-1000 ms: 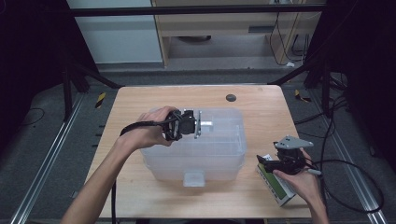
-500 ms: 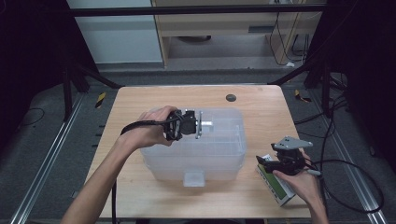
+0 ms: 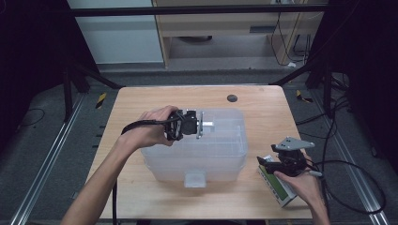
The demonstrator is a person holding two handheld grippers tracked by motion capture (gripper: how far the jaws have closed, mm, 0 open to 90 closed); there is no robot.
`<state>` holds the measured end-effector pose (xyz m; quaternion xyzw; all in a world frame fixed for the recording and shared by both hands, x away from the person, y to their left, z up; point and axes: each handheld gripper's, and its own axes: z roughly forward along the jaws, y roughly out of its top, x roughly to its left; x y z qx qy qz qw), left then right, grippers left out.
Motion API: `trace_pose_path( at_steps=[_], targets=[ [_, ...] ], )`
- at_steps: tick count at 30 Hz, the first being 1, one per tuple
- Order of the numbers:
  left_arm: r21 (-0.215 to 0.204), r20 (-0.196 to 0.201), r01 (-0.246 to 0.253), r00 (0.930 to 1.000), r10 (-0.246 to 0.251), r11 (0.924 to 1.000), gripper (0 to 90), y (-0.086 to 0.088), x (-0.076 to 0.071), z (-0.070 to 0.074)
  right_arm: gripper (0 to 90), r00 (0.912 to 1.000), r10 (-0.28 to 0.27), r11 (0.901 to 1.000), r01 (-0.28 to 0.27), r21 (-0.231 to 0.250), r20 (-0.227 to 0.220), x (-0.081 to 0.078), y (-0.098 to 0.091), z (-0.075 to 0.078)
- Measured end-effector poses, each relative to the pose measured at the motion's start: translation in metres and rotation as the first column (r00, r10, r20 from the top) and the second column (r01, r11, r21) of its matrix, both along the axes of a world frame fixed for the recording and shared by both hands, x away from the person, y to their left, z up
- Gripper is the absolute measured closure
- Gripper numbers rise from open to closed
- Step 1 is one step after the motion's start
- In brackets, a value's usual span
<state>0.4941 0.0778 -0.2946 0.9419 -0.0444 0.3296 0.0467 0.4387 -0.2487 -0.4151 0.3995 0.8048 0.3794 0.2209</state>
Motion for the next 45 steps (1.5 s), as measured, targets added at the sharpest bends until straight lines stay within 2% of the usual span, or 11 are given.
trace_pose_path(
  at_steps=[10, 15, 22, 23, 25, 29, 30, 32, 37, 41, 45],
  targets=[
    [-0.025, -0.027, 0.008, 0.9996, -0.009, 0.9996, 75.8, 0.002, 0.004, 0.001, 31.4, 0.9995, 0.033, 0.9995, -0.033, 0.001, 0.001, -0.004, 0.008, 0.004],
    [-0.022, -0.03, 0.005, 0.9995, -0.006, 0.9997, 75.8, 0.001, 0.005, 0.003, 32.2, 0.9989, 0.046, 0.9989, -0.046, 0.006, 0.001, -0.005, 0.011, 0.005],
    [-0.035, -0.05, -0.016, 0.9986, 0.015, 0.9992, 75.8, 0.002, 0.005, 0.003, 32.9, 0.9987, 0.051, 0.9987, -0.05, 0.005, -0.004, -0.005, 0.012, 0.005],
    [-0.021, -0.038, -0.001, 0.9993, 0.0, 0.9998, 75.8, 0.001, 0.007, 0.004, 33.0, 0.9987, 0.052, 0.9987, -0.052, 0.004, -0.004, -0.005, 0.012, 0.005],
    [-0.016, -0.041, -0.005, 0.9992, 0.005, 0.9999, 75.8, 0.001, 0.007, 0.006, 33.1, 0.9986, 0.053, 0.9986, -0.053, 0.004, -0.004, -0.005, 0.012, 0.005],
    [-0.037, -0.049, -0.019, 0.9986, 0.017, 0.9991, 75.7, 0.001, 0.008, 0.006, 33.4, 0.9986, 0.053, 0.9986, -0.053, 0.006, -0.004, -0.006, 0.011, 0.005],
    [-0.02, -0.044, -0.011, 0.999, 0.01, 0.9997, 75.7, 0.0, 0.009, 0.008, 33.4, 0.9986, 0.054, 0.9985, -0.053, 0.006, -0.005, -0.006, 0.012, 0.005],
    [-0.032, -0.041, -0.008, 0.9991, 0.007, 0.9995, 75.7, 0.001, 0.01, 0.008, 33.8, 0.9984, 0.056, 0.9984, -0.056, 0.01, -0.004, -0.006, 0.012, 0.005],
    [-0.042, -0.064, -0.025, 0.9977, 0.023, 0.9988, 75.6, 0.001, 0.012, 0.009, 34.9, 0.998, 0.063, 0.9979, -0.063, 0.014, -0.006, -0.006, 0.012, 0.005],
    [-0.034, -0.075, -0.025, 0.9969, 0.022, 0.9991, 75.5, 0.001, 0.015, 0.013, 38.6, 0.997, 0.076, 0.9966, -0.076, 0.034, -0.011, -0.007, 0.012, 0.005],
    [-0.048, -0.084, -0.032, 0.9961, 0.028, 0.9984, 75.4, 0.001, 0.017, 0.014, 44.8, 0.9959, 0.089, 0.9955, -0.088, 0.035, -0.019, -0.008, 0.014, 0.005]
  ],
)
